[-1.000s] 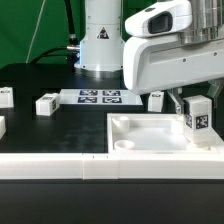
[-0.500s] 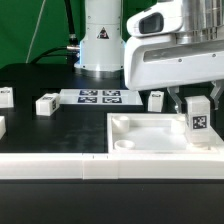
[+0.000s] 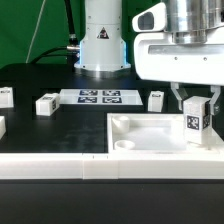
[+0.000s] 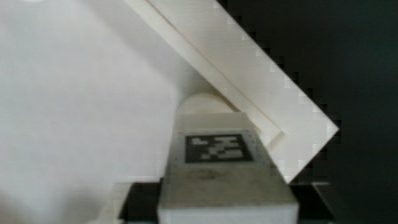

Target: Assemble one leg

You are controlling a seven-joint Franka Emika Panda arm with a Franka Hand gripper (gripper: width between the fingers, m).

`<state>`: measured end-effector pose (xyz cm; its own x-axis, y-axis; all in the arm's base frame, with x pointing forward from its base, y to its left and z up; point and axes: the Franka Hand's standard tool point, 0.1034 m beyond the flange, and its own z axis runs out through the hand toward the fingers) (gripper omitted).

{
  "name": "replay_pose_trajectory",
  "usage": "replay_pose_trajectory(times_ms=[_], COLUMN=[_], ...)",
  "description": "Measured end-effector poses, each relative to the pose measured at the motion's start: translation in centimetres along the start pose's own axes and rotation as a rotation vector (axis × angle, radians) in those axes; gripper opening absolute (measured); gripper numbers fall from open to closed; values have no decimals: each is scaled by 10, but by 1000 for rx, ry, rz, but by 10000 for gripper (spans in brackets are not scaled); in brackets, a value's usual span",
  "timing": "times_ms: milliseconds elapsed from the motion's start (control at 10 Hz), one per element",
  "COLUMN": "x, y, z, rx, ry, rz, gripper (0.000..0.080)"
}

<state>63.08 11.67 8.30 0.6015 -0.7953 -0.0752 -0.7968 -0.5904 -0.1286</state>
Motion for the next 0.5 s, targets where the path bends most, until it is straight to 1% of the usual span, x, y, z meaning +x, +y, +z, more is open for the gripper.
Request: replay_pose_trajectory(times_ms=[200, 500], x=[-4, -5], y=[-1, -2], z=[1, 1], rx=[-4, 4], ry=[1, -9], rz=[171, 349], gripper=[291, 291])
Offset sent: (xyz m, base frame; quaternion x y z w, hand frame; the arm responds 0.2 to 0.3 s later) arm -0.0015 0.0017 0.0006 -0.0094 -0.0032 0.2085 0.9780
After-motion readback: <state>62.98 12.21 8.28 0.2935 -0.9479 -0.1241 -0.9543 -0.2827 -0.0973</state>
